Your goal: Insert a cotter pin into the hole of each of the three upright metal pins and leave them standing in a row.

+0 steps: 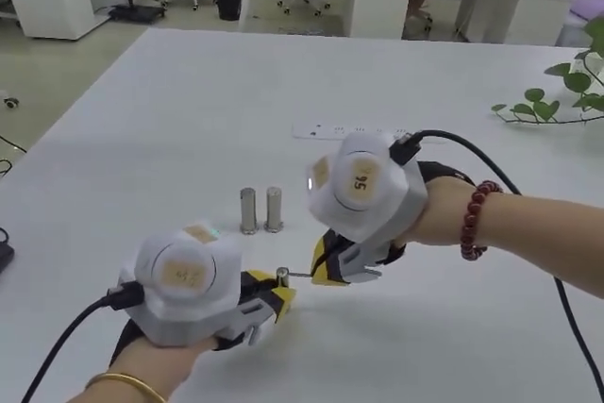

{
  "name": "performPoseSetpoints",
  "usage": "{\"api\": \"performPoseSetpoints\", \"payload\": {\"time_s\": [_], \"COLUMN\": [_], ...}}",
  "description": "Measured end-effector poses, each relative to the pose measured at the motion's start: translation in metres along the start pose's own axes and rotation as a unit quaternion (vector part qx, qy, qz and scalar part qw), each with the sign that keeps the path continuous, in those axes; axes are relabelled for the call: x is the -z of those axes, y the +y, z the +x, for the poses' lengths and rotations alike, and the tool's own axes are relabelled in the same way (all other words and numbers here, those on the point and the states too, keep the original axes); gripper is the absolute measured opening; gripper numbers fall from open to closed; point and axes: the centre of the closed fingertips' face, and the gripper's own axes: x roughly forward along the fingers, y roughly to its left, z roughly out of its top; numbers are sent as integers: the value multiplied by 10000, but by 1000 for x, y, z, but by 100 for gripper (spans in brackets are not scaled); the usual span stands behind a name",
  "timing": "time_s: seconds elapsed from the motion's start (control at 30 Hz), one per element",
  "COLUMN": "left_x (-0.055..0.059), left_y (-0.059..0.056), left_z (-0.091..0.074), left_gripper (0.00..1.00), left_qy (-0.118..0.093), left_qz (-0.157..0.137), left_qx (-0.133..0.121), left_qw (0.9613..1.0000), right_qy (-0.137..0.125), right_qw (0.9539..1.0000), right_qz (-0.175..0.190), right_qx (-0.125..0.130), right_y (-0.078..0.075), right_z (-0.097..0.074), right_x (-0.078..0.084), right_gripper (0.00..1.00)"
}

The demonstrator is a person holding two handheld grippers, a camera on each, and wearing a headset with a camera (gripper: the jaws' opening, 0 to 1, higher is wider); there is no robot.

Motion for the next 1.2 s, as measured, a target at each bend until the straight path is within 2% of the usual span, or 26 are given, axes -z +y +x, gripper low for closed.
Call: {"api": "performPoseSetpoints", "payload": {"time_s": [0.3,0.43,0.53,0.7,0.8,1.2], "left_x": [0,0,0,0,1,3], "left_y": [0,-1,-1,-1,0,-2], "left_z": [1,1,2,2,3,3], "left_gripper": [7,7,7,7,8,8], "left_qy": [-8,-11,-13,-29,-67,-90], "left_qz": [29,47,40,21,-109,-239], "left_qx": [-1,11,16,6,20,16], "left_qw": [10000,10000,10000,10000,9999,9997], "right_qy": [151,-107,-76,-206,-303,-461], "right_qw": [9996,9999,10000,9997,9992,9983], "right_qz": [-229,-2,-48,96,254,352], "right_qx": [74,-9,5,-16,-48,-37], "right_y": [-1,-1,-1,-1,-1,1], "right_z": [0,-1,1,3,3,4], "right_x": [-3,-13,-12,-17,-18,-22], "right_gripper": [4,4,4,4,4,4]}}
